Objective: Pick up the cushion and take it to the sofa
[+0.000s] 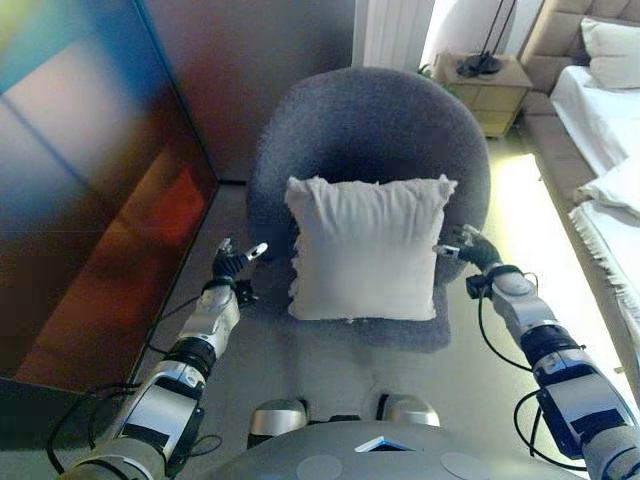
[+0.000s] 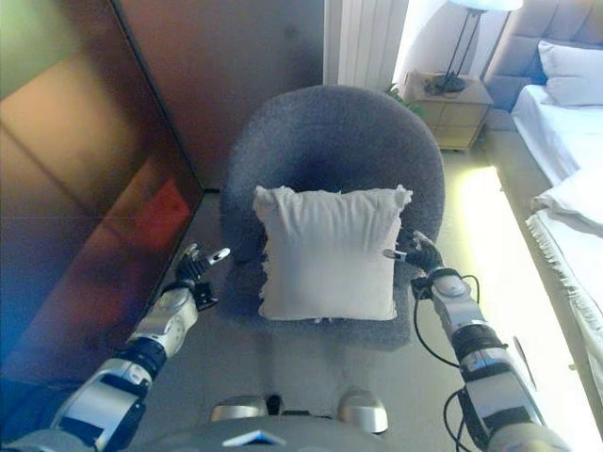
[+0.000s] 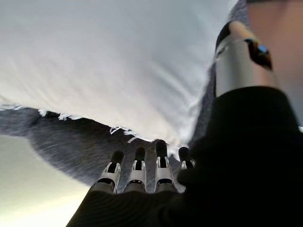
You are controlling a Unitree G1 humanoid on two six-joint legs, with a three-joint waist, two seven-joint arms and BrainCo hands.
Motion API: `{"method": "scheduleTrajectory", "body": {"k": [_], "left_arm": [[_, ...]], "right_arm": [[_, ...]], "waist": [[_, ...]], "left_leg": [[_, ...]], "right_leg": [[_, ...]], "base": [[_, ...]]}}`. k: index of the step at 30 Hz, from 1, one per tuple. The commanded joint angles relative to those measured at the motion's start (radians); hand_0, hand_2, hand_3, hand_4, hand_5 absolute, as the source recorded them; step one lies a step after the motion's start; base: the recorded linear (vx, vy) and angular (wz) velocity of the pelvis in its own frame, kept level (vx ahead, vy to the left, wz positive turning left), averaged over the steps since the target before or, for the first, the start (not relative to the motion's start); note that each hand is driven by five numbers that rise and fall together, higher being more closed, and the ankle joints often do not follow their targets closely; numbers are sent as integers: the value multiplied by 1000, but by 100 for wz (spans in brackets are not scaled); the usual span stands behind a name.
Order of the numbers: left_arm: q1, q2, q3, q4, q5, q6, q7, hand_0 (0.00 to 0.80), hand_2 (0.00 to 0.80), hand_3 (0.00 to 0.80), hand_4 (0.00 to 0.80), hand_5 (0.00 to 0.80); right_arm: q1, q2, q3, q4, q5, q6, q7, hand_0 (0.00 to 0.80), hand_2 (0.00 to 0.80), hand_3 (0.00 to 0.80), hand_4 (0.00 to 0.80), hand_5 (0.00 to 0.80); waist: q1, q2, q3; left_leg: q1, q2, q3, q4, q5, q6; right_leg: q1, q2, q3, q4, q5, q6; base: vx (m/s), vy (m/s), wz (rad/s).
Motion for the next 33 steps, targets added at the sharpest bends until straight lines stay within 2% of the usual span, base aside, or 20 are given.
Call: {"method": "scheduleTrajectory", "body": {"k": [1, 4, 7, 10, 12, 14, 17, 20, 22, 24, 25, 27, 29, 31, 33], "left_arm": [[-80, -12, -43, -57, -11, -124, -31, 0, 0, 0, 0, 0], [-35, -2, -17, -119, 11, -192, -18, 0, 0, 0, 0, 0], [33, 28, 44, -215, 53, -238, -3, 0, 0, 0, 0, 0], [149, 88, 133, -408, 115, -232, 21, 0, 0, 0, 0, 0], [244, 133, 222, -550, 123, -218, 18, 0, 0, 0, 0, 0], [334, 157, 304, -643, 137, -219, -5, 0, 0, 0, 0, 0], [441, 161, 383, -711, 152, -230, -29, 0, 0, 0, 0, 0], [541, 133, 420, -727, 154, -217, -57, 0, 0, 0, 0, 0], [611, 121, 423, -718, 207, -239, -64, 0, 0, 0, 0, 0], [669, 94, 431, -664, 159, -194, -59, 0, 0, 0, 0, 0], [694, 85, 436, -622, 171, -208, -78, 0, 0, 0, 0, 0], [737, 66, 407, -517, 184, -192, -102, 0, 0, 0, 0, 0], [749, 42, 386, -381, 211, -198, -108, 0, 0, 0, 0, 0], [757, 12, 379, -262, 213, -166, -99, 0, 0, 0, 0, 0], [738, -16, 377, -139, 211, -176, -64, 0, 0, 0, 0, 0]], "right_arm": [[-109, -64, 7, -18, 59, -105, 6, 0, 0, 0, 0, 0], [-66, -82, -21, -125, 77, -107, -13, 0, 0, 0, 0, 0], [4, -102, -86, -248, 75, -118, -24, 0, 0, 0, 0, 0], [142, -117, -230, -450, 62, -106, -15, 0, 0, 0, 0, 0], [239, -122, -357, -592, 60, -70, 11, 0, 0, 0, 0, 0], [312, -102, -458, -675, 28, -72, 34, 0, 0, 0, 0, 0], [403, -56, -555, -728, 1, -105, 56, 0, 0, 0, 0, 0], [487, -3, -590, -759, -49, -136, 56, 0, 0, 0, 0, 0], [545, 29, -599, -780, -45, -131, 70, 0, 0, 0, 0, 0], [601, 57, -604, -766, -44, -108, 71, 0, 0, 0, 0, 0], [621, 76, -600, -743, -31, -100, 69, 0, 0, 0, 0, 0], [651, 96, -568, -666, -47, -64, 14, 0, 0, 0, 0, 0], [665, 121, -528, -589, 3, -18, -9, 0, 0, 0, 0, 0], [683, 146, -497, -505, -36, 9, -47, 0, 0, 0, 0, 0], [685, 171, -462, -402, -3, 28, -65, 0, 0, 0, 0, 0]], "waist": [[27, -14, -20], [29, -11, -6], [32, -12, 11], [33, -19, 35], [33, -25, 51], [32, -29, 61], [37, -34, 62], [39, -38, 54], [37, -41, 48], [34, -44, 36], [34, -46, 31], [36, -50, 19], [35, -53, 10], [32, -58, -8], [28, -63, -27]], "left_leg": [[-151, -25, 11, 62, -36, -33], [-158, -29, 10, 58, -31, -36], [-164, -30, 6, 52, -21, -34], [-176, -24, 1, 45, -9, -28], [-189, -20, -4, 41, -1, -20], [-196, -15, -4, 40, 3, -14], [-196, -9, -2, 45, 1, -15], [-185, -5, 2, 49, -5, -18], [-176, -3, 6, 48, -6, -18], [-165, -1, 8, 45, -7, -21], [-160, 0, 10, 46, -11, -21], [-153, 3, 12, 50, -15, -23], [-143, 4, 10, 44, -15, -22], [-129, 3, 10, 34, -17, -22], [-113, 1, 8, 22, -19, -21]], "right_leg": [[-114, -83, -70, 67, 18, 76], [-116, -84, -81, 62, 21, 73], [-119, -79, -83, 58, 24, 67], [-128, -66, -74, 49, 33, 62], [-139, -56, -65, 44, 39, 58], [-146, -49, -61, 43, 44, 56], [-140, -44, -62, 42, 45, 54], [-123, -39, -65, 40, 40, 50], [-111, -35, -66, 36, 35, 47], [-94, -29, -61, 29, 29, 43], [-88, -27, -60, 28, 24, 43], [-76, -21, -58, 24, 16, 39], [-63, -16, -58, 16, 15, 39], [-46, -9, -54, 5, 13, 39], [-28, -3, -48, -10, 13, 39]], "base": [[-84, 38, 1], [-102, 34, 1], [-123, 12, 1], [-177, -36, 4], [-213, -65, 4], [-165, -54, 1], [-93, -38, 0], [-71, -18, 1], [-77, -13, 0], [-87, -13, 0], [-94, -38, 2], [-114, -49, 0], [-115, -55, -2], [-80, -55, 0], [-57, -51, -1]]}}
